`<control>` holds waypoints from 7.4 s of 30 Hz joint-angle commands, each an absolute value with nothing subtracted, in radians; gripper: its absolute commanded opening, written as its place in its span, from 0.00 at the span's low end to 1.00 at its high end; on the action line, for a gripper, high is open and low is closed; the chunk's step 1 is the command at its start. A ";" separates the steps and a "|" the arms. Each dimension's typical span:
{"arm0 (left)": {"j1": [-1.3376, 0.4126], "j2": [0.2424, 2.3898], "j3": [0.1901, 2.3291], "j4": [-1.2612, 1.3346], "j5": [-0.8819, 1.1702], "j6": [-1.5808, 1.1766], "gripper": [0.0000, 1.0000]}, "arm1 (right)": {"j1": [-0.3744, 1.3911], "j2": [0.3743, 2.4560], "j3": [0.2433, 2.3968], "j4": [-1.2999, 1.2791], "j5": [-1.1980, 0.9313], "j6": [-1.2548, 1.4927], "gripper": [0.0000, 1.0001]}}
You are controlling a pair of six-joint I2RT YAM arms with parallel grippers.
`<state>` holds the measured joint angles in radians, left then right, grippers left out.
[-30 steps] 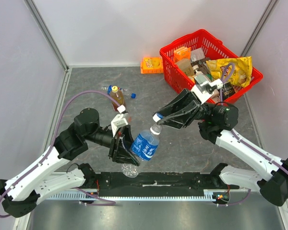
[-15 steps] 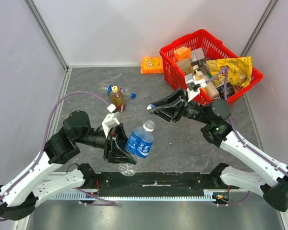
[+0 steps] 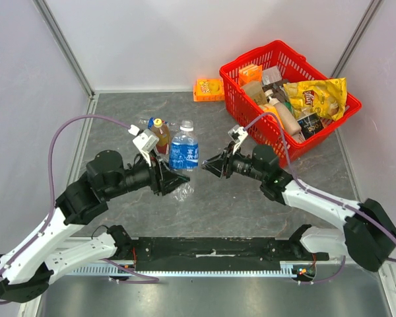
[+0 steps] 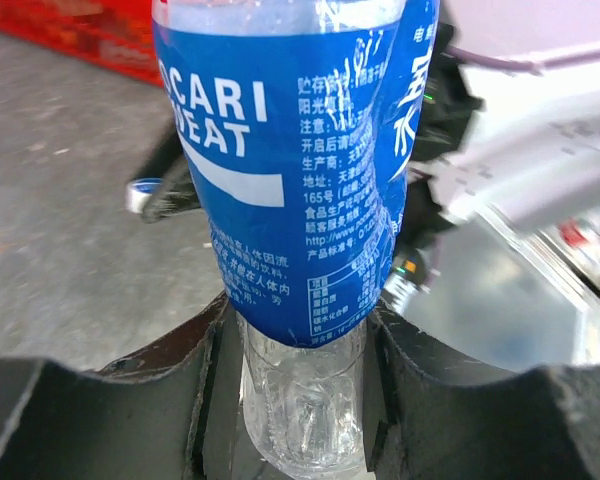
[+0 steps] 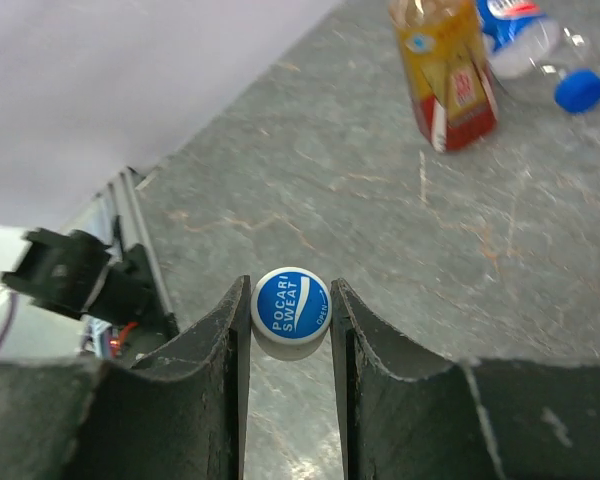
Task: Unscrew the bottle caps
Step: Place the bottle cap at the center of the board, then place the plastic bottle at the center of the board.
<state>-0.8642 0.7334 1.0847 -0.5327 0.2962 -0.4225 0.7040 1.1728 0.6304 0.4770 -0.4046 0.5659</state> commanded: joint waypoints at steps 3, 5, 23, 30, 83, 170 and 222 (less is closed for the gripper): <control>-0.864 0.749 1.037 -0.598 -0.141 -0.508 0.02 | 0.706 1.321 0.617 0.577 -0.284 0.497 0.00; -0.862 0.750 1.031 -0.618 -0.156 -0.508 0.02 | 0.713 1.363 0.607 0.592 -0.238 0.465 0.00; -0.862 0.670 0.988 -0.617 -0.118 -0.479 0.02 | 0.824 1.678 0.739 0.463 0.035 0.336 0.34; -0.864 0.657 0.982 -0.635 -0.140 -0.488 0.02 | 0.836 1.671 0.745 0.410 0.052 0.340 0.79; -0.864 0.773 0.989 -0.588 0.187 -0.373 0.02 | 0.670 1.321 1.065 0.612 -0.778 1.022 0.69; -0.864 0.693 0.856 -0.511 0.170 -0.400 0.81 | 0.672 1.163 0.420 0.917 -0.006 0.047 0.04; -0.862 0.791 0.982 -0.714 -0.328 -0.459 0.87 | 0.670 0.897 0.630 0.520 0.015 0.087 0.98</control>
